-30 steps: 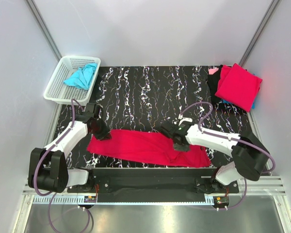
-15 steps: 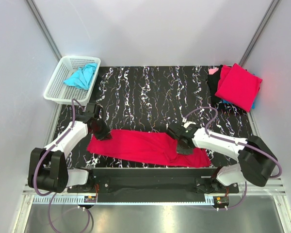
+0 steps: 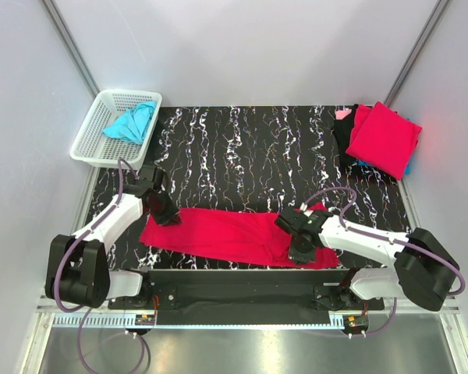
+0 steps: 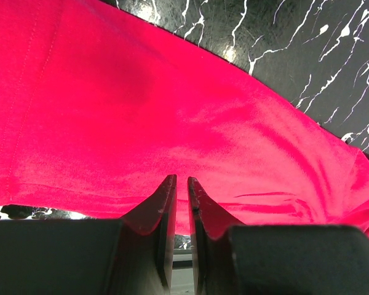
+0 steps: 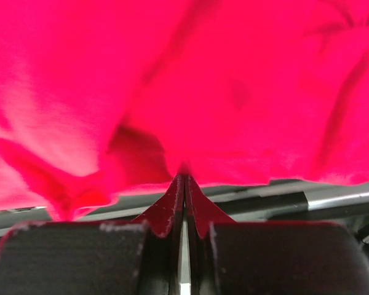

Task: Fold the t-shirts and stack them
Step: Fold the tshirt

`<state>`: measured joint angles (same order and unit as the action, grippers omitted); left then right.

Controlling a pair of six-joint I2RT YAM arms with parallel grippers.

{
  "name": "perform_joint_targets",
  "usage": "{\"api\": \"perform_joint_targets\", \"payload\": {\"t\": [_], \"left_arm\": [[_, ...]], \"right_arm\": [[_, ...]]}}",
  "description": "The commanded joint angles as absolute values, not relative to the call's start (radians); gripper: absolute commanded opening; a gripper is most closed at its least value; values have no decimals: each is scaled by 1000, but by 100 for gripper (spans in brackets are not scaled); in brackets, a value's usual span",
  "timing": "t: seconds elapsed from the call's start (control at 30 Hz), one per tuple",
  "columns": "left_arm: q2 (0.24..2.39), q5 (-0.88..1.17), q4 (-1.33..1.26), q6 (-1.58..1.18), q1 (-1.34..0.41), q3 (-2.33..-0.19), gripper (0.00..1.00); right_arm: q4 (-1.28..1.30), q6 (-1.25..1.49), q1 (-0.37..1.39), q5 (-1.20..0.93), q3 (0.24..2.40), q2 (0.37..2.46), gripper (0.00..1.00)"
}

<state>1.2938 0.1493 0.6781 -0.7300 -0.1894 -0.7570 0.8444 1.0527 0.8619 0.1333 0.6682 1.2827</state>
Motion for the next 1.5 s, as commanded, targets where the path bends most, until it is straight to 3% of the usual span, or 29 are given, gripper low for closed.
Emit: {"api": "perform_joint_targets", "payload": {"t": [0.0, 0.17, 0.33, 0.37, 0.4, 0.47, 0.53, 0.63, 0.77, 0.83, 1.0, 1.47], "left_arm": [[1302, 156, 647, -729, -201, -788, 17], [1302, 160, 646, -726, -207, -785, 17], [1284, 156, 650, -712, -210, -792, 18], [1281, 156, 653, -710, -210, -796, 18], [1278, 158, 653, -707, -210, -796, 18], [1279, 161, 657, -706, -212, -796, 19], [1278, 156, 660, -703, -218, -793, 20], [1284, 138, 663, -707, -225, -779, 24], [1289, 123, 670, -715, -232, -755, 26], [1279, 107, 683, -718, -235, -749, 26], [1258, 32, 742, -738, -247, -727, 27], [1448, 3, 750, -730, -258, -773, 25]], "right_arm": [[880, 1100, 880, 104, 650, 1258, 7], [989, 1169, 881, 198, 731, 1235, 0], [1095, 1190, 879, 377, 876, 1209, 1], [1094, 1181, 879, 393, 903, 1209, 5], [1092, 1178, 879, 409, 914, 1219, 17], [1078, 1144, 877, 410, 940, 1247, 29], [1069, 1121, 879, 400, 946, 1301, 49], [1003, 1086, 877, 390, 939, 1357, 70], [850, 1016, 873, 342, 917, 1371, 82], [831, 997, 862, 328, 919, 1388, 81], [790, 988, 842, 290, 904, 1430, 65], [743, 989, 747, 218, 882, 1585, 59]]}}
